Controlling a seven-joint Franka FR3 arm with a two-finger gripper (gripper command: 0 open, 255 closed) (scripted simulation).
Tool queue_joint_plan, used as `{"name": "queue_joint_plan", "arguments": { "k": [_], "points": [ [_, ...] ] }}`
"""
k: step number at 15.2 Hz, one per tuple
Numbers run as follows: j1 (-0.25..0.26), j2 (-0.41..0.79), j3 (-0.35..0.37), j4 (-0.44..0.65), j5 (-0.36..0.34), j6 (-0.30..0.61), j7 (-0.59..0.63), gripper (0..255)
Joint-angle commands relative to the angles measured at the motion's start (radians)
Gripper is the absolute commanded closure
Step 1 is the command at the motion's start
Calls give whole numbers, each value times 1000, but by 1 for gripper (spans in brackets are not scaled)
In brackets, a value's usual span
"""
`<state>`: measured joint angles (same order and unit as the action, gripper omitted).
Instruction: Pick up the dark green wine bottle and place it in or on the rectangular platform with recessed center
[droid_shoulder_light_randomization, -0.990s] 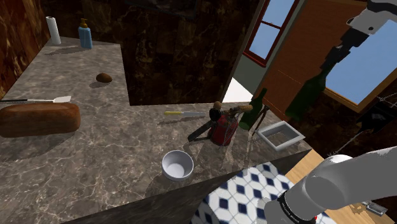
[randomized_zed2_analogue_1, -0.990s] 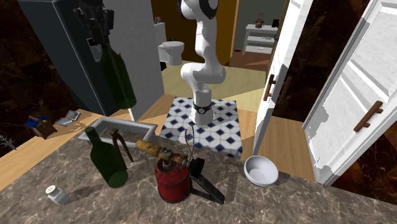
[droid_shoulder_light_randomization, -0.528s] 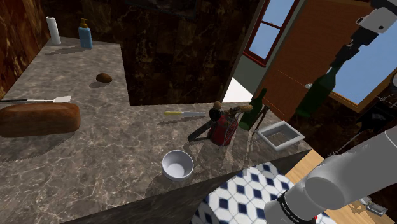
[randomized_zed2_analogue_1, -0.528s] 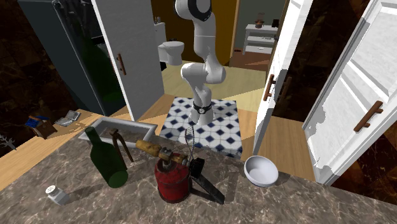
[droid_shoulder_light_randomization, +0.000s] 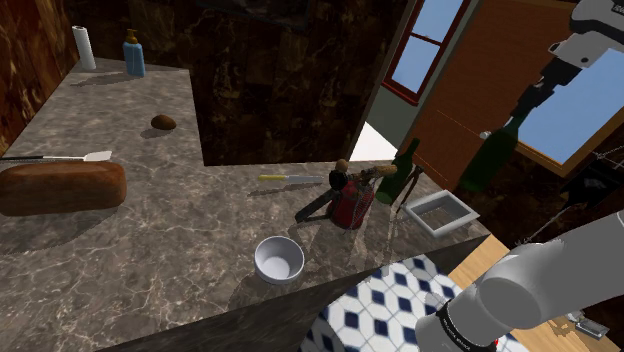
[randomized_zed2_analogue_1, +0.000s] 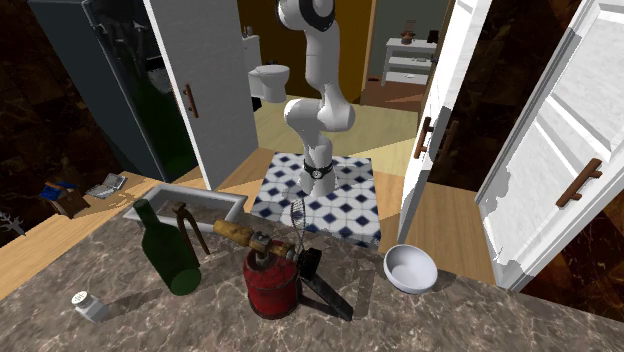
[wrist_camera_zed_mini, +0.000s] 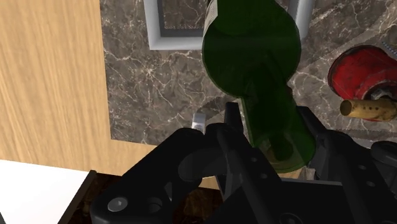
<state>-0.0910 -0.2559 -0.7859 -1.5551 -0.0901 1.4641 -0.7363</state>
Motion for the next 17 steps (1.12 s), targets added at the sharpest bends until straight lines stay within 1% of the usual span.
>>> {"name": "queue_joint_plan", "arguments": {
  "k": [1,8,17],
  "points": [
    [-3,-20,10,-44,-13,29,9,255],
    [-17,-71,28,-181,-44,125,29,255],
    [-32,-111,32,-334,-70,245,42,255]
  ]
}}
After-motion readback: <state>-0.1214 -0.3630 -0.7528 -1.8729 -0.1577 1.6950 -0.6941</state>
